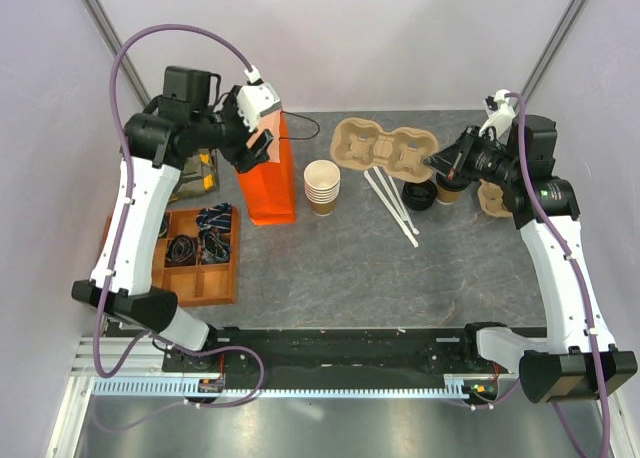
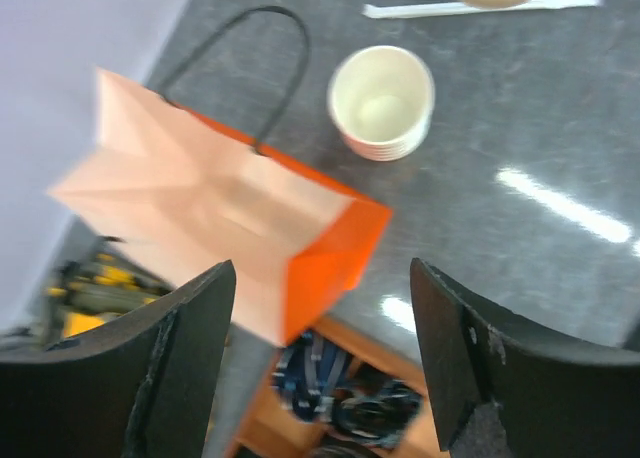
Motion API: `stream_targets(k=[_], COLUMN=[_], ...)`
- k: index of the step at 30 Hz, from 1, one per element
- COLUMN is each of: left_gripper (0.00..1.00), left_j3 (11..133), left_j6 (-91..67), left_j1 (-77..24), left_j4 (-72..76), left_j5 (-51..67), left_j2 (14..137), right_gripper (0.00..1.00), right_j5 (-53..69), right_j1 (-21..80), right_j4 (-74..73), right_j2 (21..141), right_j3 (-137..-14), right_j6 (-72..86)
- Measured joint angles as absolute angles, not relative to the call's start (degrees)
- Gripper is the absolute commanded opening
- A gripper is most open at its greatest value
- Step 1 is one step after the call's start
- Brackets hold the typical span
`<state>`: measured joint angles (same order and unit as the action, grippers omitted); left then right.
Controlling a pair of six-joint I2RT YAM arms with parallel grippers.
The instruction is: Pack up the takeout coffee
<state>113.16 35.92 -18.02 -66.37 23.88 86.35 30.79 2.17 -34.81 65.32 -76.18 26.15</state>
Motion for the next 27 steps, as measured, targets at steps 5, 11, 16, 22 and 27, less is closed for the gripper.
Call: stream_targets(k=[5,11,16,22,27], left_gripper=[0.78,0.7,0.41,0.02,0.02], left_j3=[116.4,116.46,114.52,111.26,108.29], left_j6=[47.64,55.07,57.08,57.28,48.86], left_j1=[-15.59,-13.74,-12.84,-13.19,-13.65], left_j4=[-71.33,-74.43,-74.15,-75.29,-75.55], left_j5=[26.39,27.64,27.42,28.25,28.27], left_j2=[90.94,98.8,100.66,100.2,96.84], right_gripper=[0.0,0.0,0.0,0.0,0.0], right_j5=[31.33,31.64,31.7,31.88,31.88], right_j1=[2.02,1.65,1.54,1.19,0.86], right_j4=[-35.38,-36.73,-37.47,-38.02,-38.02], right_j2=[65.32,65.32,65.32,65.32,65.32], right_j3=[-76.23,-76.23,-76.23,-76.23,-76.23], right_j6=[25.19,24.01,23.16,22.39,22.17])
